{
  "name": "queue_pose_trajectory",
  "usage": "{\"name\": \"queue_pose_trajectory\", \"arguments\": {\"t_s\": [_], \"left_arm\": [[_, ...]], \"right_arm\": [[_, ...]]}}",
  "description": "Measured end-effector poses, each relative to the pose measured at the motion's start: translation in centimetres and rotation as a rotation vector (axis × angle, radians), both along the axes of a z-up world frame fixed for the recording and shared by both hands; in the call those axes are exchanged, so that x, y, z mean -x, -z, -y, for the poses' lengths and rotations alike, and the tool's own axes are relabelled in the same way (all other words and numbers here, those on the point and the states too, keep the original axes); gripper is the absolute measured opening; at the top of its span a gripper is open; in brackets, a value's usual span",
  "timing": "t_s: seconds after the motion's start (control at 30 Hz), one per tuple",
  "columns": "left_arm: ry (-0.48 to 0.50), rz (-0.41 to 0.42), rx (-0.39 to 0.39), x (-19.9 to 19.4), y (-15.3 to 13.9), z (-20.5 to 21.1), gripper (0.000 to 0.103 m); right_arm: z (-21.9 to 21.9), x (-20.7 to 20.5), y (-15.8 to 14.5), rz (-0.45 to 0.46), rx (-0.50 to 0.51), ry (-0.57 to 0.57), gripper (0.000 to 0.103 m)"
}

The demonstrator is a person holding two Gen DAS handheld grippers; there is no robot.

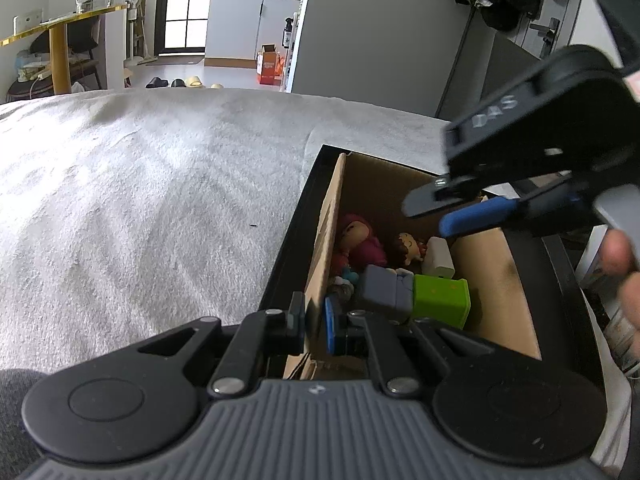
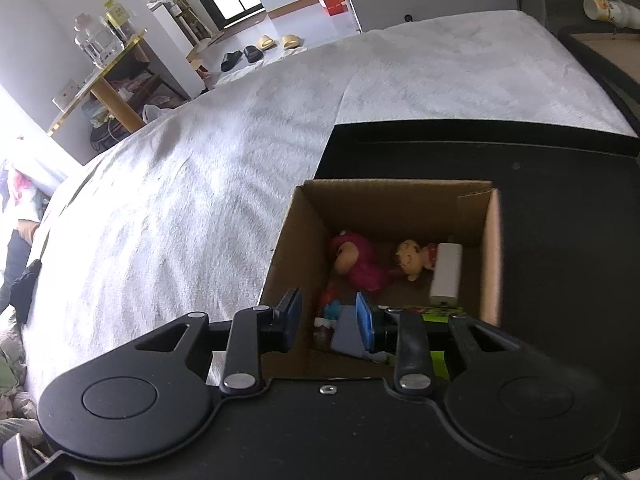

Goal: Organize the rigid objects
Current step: 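Lower the gnome into the box and open the right gripper, then open the left gripper off the box wall while right gripper withdraws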

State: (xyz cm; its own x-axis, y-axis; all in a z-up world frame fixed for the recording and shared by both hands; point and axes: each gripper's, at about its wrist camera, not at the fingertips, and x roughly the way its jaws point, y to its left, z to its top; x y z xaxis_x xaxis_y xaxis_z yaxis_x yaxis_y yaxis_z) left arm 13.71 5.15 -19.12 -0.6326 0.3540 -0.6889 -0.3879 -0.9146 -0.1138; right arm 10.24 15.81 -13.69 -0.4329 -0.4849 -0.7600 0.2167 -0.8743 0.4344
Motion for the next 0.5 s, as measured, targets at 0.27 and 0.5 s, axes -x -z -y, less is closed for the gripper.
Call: {"name": "queue_pose_trajectory", "arguments": {"t_s": [0.27,0.5], "left_arm": [[-0.053,0.064,0.026,0.7,-0.5,-0.3,0.009],[-0.148,0.116,0.063,1.6,-2.0,-0.7,0.009]], "right_arm": [[-2.4,-0.7,-0.7,-0.001,-0.004,0.035,0.031],[-4.0,-1.4,-1.4,0.013,-0.002,0.036,0.035]]}}
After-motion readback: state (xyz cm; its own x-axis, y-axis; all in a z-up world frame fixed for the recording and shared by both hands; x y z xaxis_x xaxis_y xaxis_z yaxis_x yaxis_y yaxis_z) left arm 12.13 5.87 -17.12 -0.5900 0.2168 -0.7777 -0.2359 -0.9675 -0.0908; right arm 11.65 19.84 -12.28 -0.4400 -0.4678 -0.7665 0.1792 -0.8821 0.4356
